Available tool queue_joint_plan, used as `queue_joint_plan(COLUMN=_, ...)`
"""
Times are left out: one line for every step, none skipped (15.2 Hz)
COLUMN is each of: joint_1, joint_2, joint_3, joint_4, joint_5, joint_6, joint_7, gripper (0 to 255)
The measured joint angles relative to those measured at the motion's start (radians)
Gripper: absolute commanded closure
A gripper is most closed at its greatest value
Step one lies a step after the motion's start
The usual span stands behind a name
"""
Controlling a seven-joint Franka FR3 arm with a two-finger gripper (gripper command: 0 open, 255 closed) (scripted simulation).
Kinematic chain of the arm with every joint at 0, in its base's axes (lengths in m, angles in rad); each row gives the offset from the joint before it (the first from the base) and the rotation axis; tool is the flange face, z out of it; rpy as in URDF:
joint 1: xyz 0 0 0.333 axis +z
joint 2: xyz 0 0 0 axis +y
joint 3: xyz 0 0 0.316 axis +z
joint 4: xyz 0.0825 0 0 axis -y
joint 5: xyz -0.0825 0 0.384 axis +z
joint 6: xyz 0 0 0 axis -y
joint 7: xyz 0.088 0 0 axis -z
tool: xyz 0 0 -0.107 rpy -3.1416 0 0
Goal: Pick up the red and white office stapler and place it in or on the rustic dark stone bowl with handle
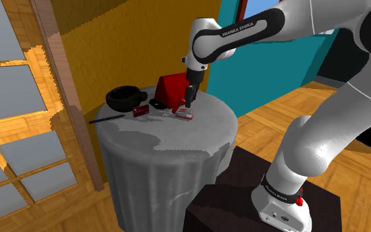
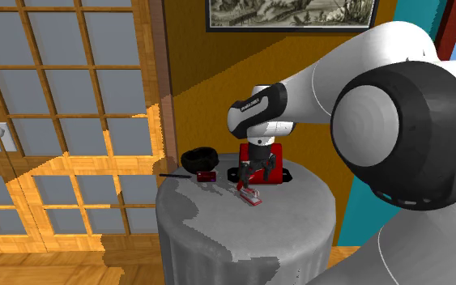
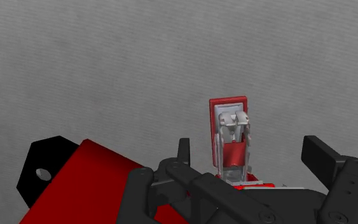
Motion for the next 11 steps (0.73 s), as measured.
queue_joint_plan(joint_1=0.001, joint_2=0.014, joint_3=-0.001, joint_4=-0.008, joint_5=0.002, joint_6=0.021, joint_7=-0.004, gripper=0)
queue_joint_plan(joint_1=0.002, joint_2=0.021, joint_3=-0.001, joint_4=-0.015, joint_5=0.003, joint_6=0.036, joint_7=-0.005, gripper=0)
queue_joint_plan(joint_1=0.003, joint_2=0.028, joint_3=0.0, joint_4=-0.023, joint_5=0.004, joint_6=0.051, joint_7=-0.006, gripper=0)
queue_joint_plan(joint_1=0.003, joint_2=0.036, joint_3=-0.002, joint_4=-0.029, joint_5=0.005, joint_6=0.065, joint_7=-0.008, gripper=0)
queue_joint_plan(joint_1=0.003, joint_2=0.042, joint_3=-0.002, joint_4=-0.037, joint_5=0.006, joint_6=0.079, joint_7=-0.009, gripper=0)
queue_joint_plan(joint_1=0.005, joint_2=0.048, joint_3=-0.001, joint_4=-0.044, joint_5=0.007, joint_6=0.093, joint_7=-0.007, gripper=0)
queue_joint_plan(joint_1=0.005, joint_2=0.055, joint_3=-0.001, joint_4=-0.05, joint_5=0.007, joint_6=0.106, joint_7=-0.009, gripper=0)
queue_joint_plan(joint_1=0.004, joint_2=0.056, joint_3=-0.002, joint_4=-0.055, joint_5=0.007, joint_6=0.112, joint_7=-0.009, gripper=0)
queue_joint_plan(joint_1=0.005, joint_2=0.058, joint_3=-0.002, joint_4=-0.056, joint_5=0.008, joint_6=0.114, joint_7=-0.01, gripper=0)
queue_joint_plan(joint_1=0.005, joint_2=0.059, joint_3=-0.002, joint_4=-0.057, joint_5=0.008, joint_6=0.116, joint_7=-0.01, gripper=0)
queue_joint_plan(joint_1=0.005, joint_2=0.059, joint_3=-0.002, joint_4=-0.058, joint_5=0.008, joint_6=0.117, joint_7=-0.01, gripper=0)
